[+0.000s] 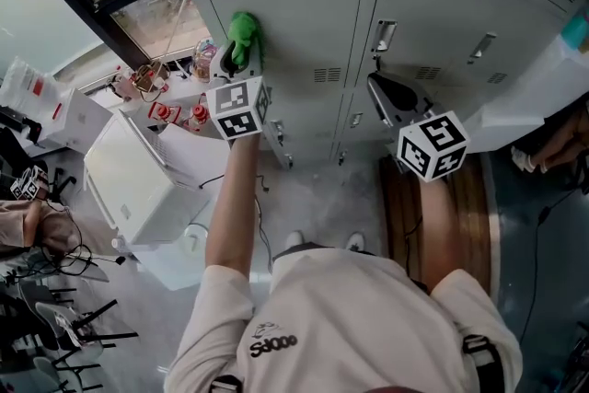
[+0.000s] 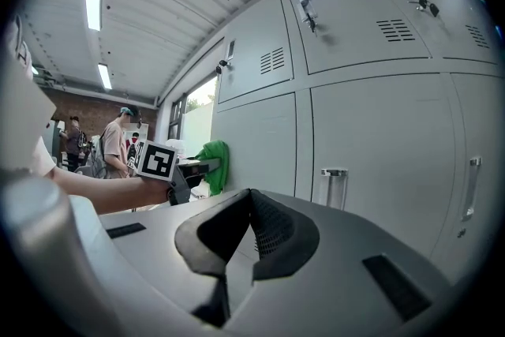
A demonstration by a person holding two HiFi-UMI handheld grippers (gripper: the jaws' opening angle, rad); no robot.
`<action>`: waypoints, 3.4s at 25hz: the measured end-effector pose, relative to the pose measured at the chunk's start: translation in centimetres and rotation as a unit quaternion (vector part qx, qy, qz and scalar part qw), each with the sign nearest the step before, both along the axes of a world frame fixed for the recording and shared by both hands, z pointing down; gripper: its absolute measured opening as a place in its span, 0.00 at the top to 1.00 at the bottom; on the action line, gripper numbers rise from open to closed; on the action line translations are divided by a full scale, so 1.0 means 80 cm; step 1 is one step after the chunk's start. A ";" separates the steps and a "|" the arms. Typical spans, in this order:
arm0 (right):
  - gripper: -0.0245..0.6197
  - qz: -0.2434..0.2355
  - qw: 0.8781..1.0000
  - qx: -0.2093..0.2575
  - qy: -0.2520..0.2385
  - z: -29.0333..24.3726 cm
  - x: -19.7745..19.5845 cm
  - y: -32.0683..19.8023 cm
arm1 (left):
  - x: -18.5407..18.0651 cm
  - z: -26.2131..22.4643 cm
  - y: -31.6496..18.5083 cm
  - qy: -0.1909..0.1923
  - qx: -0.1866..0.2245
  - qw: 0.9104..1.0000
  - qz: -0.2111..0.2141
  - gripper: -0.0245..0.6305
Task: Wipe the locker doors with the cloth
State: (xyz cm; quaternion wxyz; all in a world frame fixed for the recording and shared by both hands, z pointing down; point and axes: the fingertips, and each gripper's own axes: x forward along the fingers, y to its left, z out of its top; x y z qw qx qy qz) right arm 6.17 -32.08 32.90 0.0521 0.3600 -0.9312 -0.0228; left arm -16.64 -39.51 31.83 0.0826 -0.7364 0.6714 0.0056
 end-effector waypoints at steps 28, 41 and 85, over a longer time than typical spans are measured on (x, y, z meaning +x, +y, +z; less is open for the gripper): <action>0.95 -0.016 1.000 -0.018 -0.004 0.007 0.054 -0.013 | 0.144 0.082 -0.036 -0.058 -0.085 0.992 0.068 0.84; 0.95 -0.020 0.999 -0.020 -0.037 -0.004 -0.035 -0.014 | 0.013 0.090 -0.013 0.022 -0.079 0.997 0.013 0.84; 0.95 -0.023 0.998 -0.057 0.006 0.047 -0.046 0.011 | -0.079 0.251 0.002 0.093 -0.181 0.974 -0.096 0.83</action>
